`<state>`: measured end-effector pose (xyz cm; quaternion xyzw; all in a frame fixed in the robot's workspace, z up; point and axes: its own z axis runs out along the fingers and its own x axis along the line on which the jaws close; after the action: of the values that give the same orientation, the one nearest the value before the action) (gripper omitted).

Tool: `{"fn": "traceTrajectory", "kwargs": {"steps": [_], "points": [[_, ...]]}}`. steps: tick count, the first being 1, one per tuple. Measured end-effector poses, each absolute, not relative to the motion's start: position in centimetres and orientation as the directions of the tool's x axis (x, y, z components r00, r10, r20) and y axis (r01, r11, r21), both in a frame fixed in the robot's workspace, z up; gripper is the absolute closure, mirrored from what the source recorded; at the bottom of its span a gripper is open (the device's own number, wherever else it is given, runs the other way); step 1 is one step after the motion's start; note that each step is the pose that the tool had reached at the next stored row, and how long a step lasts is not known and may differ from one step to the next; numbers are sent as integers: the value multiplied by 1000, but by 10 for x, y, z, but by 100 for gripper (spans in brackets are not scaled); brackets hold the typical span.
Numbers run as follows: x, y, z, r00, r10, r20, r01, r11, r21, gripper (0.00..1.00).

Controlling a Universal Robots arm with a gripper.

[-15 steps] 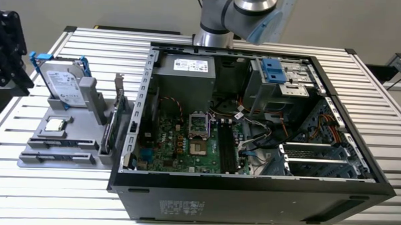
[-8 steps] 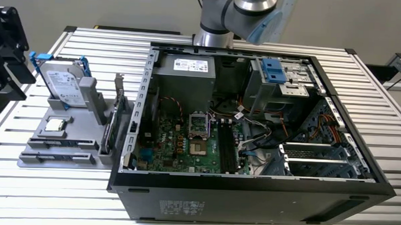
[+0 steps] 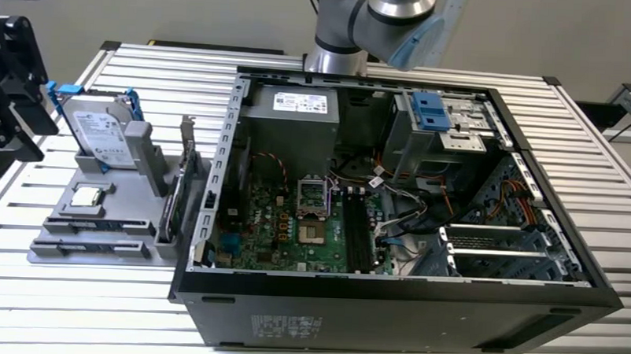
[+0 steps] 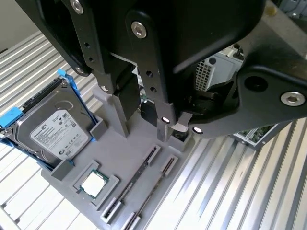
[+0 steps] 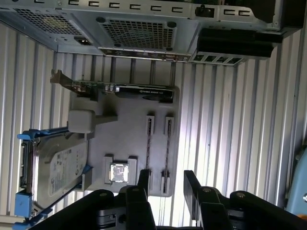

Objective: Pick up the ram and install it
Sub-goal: 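Pick up the ram and move it above insertion slot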

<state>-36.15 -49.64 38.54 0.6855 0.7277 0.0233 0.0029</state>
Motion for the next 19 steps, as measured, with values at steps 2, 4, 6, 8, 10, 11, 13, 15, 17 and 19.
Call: {"fn": "traceTrajectory", "kwargs": {"steps": [2, 4, 6, 8, 10, 11, 13, 15, 17, 19], "points": [[-362, -497, 384, -60, 998, 28, 998, 59, 38, 0], [-363, -496, 383, -60, 998, 28, 998, 59, 38, 0], [-365, -496, 382, -60, 998, 28, 998, 59, 38, 0], [-366, -496, 381, -60, 998, 28, 998, 59, 38, 0], [-366, -496, 379, -60, 998, 28, 998, 59, 38, 0], [-366, -496, 379, -60, 998, 28, 998, 59, 38, 0], [-366, -496, 378, -60, 998, 28, 998, 59, 38, 0], [-366, -496, 377, -60, 998, 28, 998, 59, 38, 0], [-366, -496, 376, -60, 998, 28, 998, 59, 38, 0], [-367, -496, 375, -60, 998, 28, 998, 59, 38, 0]]}}
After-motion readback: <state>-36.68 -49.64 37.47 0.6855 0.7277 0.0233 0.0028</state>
